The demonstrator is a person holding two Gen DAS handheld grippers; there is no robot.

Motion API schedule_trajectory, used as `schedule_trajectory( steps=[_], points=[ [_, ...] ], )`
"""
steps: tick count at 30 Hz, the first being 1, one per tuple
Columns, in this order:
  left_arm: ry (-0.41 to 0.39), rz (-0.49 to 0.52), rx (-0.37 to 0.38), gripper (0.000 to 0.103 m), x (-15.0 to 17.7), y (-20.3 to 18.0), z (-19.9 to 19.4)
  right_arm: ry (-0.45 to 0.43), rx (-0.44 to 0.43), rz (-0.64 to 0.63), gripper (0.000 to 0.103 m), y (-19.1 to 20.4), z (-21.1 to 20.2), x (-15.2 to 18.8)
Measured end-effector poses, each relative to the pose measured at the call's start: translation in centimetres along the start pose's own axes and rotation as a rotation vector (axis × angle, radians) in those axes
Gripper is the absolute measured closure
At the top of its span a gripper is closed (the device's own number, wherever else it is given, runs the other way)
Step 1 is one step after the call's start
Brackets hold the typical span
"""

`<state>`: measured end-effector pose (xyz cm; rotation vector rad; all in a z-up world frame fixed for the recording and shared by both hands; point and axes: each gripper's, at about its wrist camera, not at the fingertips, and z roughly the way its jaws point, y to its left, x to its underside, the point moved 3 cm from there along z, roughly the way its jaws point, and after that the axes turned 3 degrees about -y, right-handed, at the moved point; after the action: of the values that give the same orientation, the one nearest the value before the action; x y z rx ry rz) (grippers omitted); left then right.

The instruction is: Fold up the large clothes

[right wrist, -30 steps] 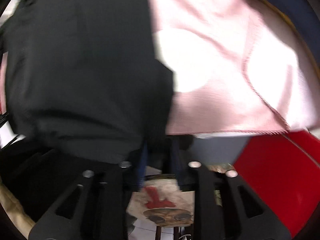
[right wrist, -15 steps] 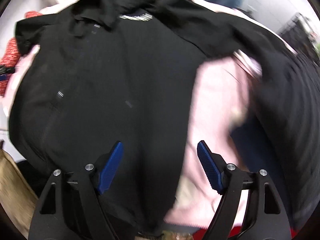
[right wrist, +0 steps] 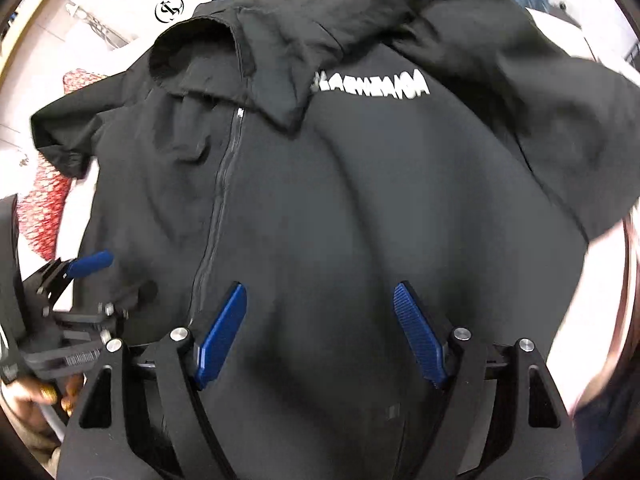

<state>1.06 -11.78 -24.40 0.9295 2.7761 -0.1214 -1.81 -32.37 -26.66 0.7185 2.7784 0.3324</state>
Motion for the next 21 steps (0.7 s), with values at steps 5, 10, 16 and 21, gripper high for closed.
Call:
schedule_trajectory(
  steps=[5,10,16,21],
  points=[
    [-0.050,-0.011,0.011,0.012,-4.6,1.1,0.6,-0.067,0.008,-0.078,0.027,2.8,2.2,-7.3],
    [-0.091,0.116,-0.017,0.012,-10.8,0.1,2.1,-0.055,0.069,-0.119,0.037,3.8,6.0,-12.8],
    [-0.041,0.133,0.007,0.020,-16.8,-1.2,5.5,-0.036,0.036,-0.076,0.092,1.0,7.0,-16.2],
    [-0.029,0.092,0.066,0.068,-23.5,-2.2,7.1,-0.185,0.071,0.019,0.095,-1.6,2.9,-24.8]
  ],
)
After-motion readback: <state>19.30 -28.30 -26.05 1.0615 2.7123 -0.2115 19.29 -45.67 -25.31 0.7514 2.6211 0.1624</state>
